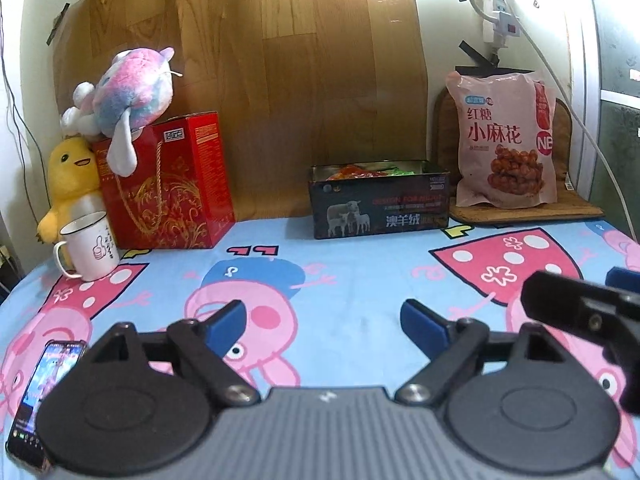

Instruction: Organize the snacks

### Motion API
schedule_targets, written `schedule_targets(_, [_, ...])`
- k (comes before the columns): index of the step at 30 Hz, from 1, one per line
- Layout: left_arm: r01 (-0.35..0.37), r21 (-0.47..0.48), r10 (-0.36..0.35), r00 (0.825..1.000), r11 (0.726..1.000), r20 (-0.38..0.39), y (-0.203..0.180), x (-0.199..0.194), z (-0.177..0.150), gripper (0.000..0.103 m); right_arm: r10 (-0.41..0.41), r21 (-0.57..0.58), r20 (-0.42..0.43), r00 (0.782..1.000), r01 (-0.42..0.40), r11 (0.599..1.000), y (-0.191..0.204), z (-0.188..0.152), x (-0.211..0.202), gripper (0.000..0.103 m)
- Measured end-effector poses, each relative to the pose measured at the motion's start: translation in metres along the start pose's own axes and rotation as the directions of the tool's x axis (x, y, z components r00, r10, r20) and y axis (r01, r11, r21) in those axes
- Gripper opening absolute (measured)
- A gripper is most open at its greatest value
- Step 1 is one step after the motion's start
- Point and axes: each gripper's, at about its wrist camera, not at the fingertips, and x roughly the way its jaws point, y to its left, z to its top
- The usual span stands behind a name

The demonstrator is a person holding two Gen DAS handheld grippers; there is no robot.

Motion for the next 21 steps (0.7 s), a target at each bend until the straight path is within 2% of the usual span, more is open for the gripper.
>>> schedule_targets(3, [-0.006,-0.004,0.006,1.000,1.000,-0.005,0.002,0.000,-0.002,0.089,-0.002,-0.010,-0.013,1.000,0.002,1.000,0.004,-0.001,-0.001,0.103])
schedule_targets(5, [-0.014,-0.003,0.014,1.000,1.000,-0.004,0.003,-0.001,-0.004,0.098,0.000,-0.016,-0.015,1.000,0.000,1.000,0.006,-0.002,-0.001,0.103])
schedule_targets(9, [-0.040,0.010,0.040,0.999,0.999,0.004,0.003,-0.002,-0.008,0.103,0.007,-0.029,-0.012,1.000,-0.007,1.000,0.009,-0.004,-0.002,0.103])
schedule_targets(21, [-0.085,0.008,0.085,0.994,0.996,-0.074,0.007,0.006,-0.015,0.103,0.017,-0.015,-0.034,0.999,-0.017,1.000,0.013,-0.009,0.000,0.103])
